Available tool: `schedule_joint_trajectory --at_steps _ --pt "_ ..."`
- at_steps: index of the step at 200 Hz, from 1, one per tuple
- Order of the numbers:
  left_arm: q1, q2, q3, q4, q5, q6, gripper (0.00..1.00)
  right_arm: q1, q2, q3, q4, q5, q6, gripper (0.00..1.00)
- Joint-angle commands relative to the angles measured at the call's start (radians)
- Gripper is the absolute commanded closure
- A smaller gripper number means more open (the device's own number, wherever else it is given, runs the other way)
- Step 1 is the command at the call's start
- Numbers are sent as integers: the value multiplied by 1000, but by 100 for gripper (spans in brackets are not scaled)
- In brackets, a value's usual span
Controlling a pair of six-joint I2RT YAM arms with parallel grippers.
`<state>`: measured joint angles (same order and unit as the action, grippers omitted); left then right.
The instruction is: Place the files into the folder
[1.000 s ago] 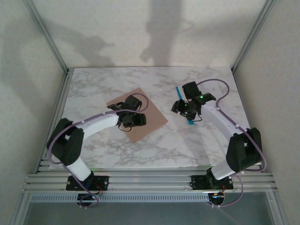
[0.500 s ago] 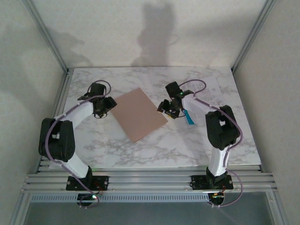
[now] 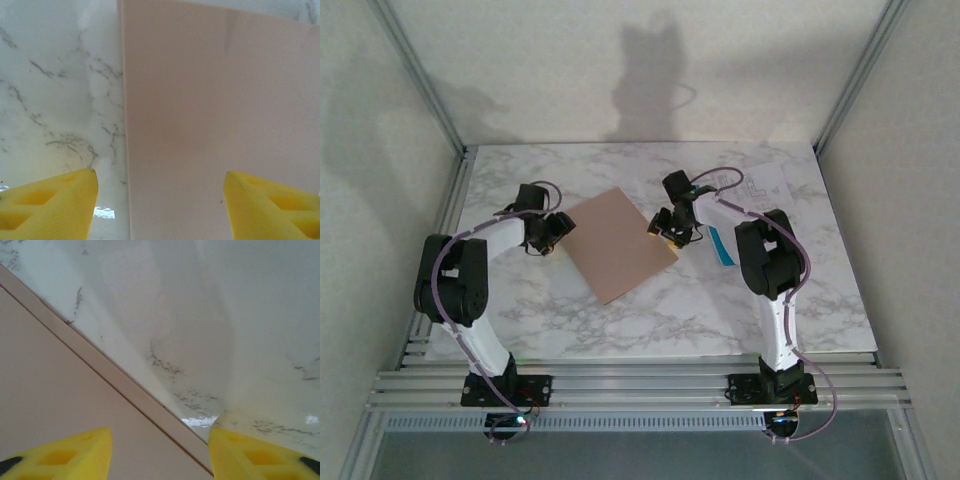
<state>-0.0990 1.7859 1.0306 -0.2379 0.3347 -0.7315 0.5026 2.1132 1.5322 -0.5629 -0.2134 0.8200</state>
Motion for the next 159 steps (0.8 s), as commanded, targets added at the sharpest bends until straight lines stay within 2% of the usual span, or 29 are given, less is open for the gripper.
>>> schedule_joint_trajectory --at_steps 1,54,159 --pt "-24 33 -1 32 30 -11 34 8 -9 -28 -52 -17 12 46" --pt "-80 110 97 40 57 -36 37 1 -98 -149 -38 -5 13 46" --pt "-228 312 402 10 80 -54 37 -14 -356 -441 3 40 43 46"
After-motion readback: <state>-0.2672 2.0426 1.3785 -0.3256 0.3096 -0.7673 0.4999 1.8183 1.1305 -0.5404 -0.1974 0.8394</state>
